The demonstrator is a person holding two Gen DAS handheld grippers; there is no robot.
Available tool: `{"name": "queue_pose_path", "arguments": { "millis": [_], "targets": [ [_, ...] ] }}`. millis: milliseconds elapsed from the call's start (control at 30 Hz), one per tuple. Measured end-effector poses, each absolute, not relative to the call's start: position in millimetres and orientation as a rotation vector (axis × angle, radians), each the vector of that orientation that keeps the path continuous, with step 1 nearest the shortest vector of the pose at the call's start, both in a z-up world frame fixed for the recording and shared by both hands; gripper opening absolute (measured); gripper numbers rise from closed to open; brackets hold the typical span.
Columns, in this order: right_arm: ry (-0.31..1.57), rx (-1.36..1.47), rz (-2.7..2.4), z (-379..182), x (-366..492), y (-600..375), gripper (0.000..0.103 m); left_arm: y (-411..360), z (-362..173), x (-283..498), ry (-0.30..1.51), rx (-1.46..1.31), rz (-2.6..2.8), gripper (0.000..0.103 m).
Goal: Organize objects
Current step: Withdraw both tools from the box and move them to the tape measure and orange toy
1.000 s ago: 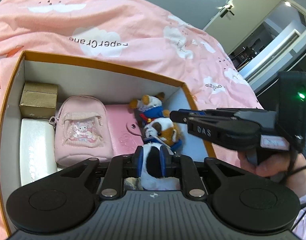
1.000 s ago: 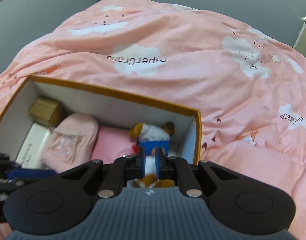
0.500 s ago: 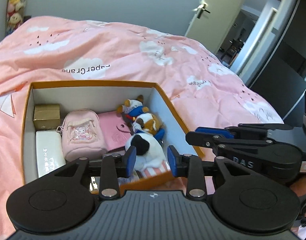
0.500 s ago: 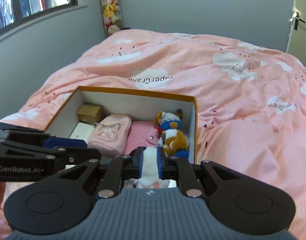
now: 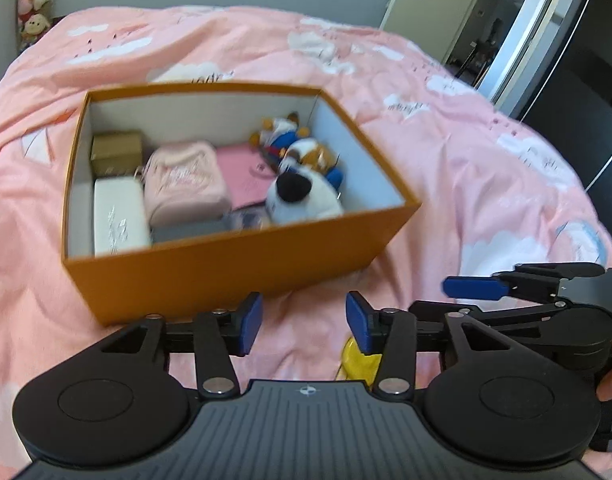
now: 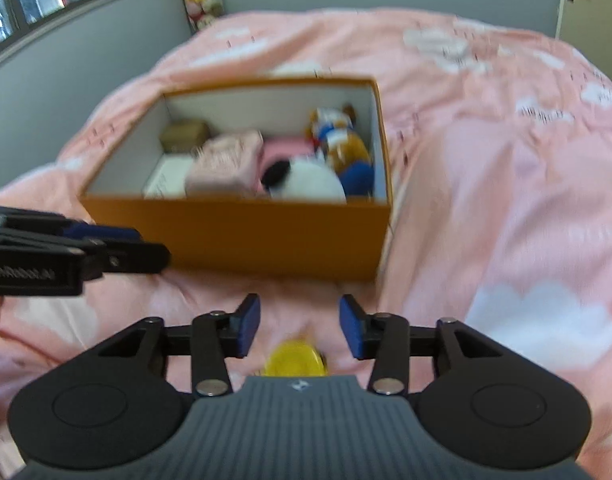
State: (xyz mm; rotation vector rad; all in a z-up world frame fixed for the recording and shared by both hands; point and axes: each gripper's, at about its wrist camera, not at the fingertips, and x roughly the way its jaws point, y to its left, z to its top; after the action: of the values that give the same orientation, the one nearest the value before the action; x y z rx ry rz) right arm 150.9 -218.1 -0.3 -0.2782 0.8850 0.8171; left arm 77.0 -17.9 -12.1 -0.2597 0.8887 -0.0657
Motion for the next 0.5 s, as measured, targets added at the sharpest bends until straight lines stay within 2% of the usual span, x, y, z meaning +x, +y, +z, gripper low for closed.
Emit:
{"name": "queue_pose_path", "arguments": {
  "millis": [167,200,500],
  "targets": [
    [0.961,-0.321,0.782,-24,146,-220,0.060,-18,-29,73,0.947,-0.262,-0.056,0.060],
    [0.973,-0.322,0.778,-28,146,-221,0.065,-18,-33,72,0.964,-0.267,-0.056,0.060],
    [1.041,-0.393,0.763,-55,141,-218,0.069,-18,-61,69,1.088,-0.307,-0.050,0.060]
  ]
}}
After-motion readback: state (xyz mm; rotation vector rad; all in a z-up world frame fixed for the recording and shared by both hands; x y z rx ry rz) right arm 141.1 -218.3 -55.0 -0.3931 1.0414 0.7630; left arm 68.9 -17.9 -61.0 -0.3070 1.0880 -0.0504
